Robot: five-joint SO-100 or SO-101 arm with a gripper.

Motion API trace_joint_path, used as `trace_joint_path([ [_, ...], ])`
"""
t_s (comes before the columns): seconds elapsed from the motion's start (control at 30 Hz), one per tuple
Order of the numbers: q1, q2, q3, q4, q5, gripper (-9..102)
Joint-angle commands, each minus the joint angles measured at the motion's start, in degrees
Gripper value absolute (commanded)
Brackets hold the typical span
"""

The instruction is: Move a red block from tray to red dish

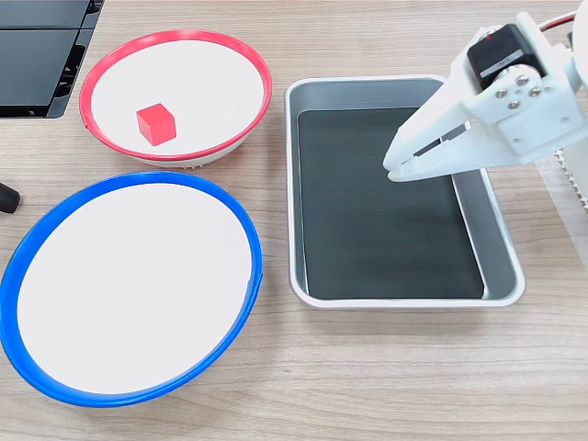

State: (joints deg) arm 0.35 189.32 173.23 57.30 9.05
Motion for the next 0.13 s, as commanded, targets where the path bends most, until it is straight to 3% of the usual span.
trace_joint_path([
  [0.0,-0.3,1.5,0.0,0.1,0.1,0],
  [0.1,-0.3,1.5,0.0,0.1,0.1,0],
])
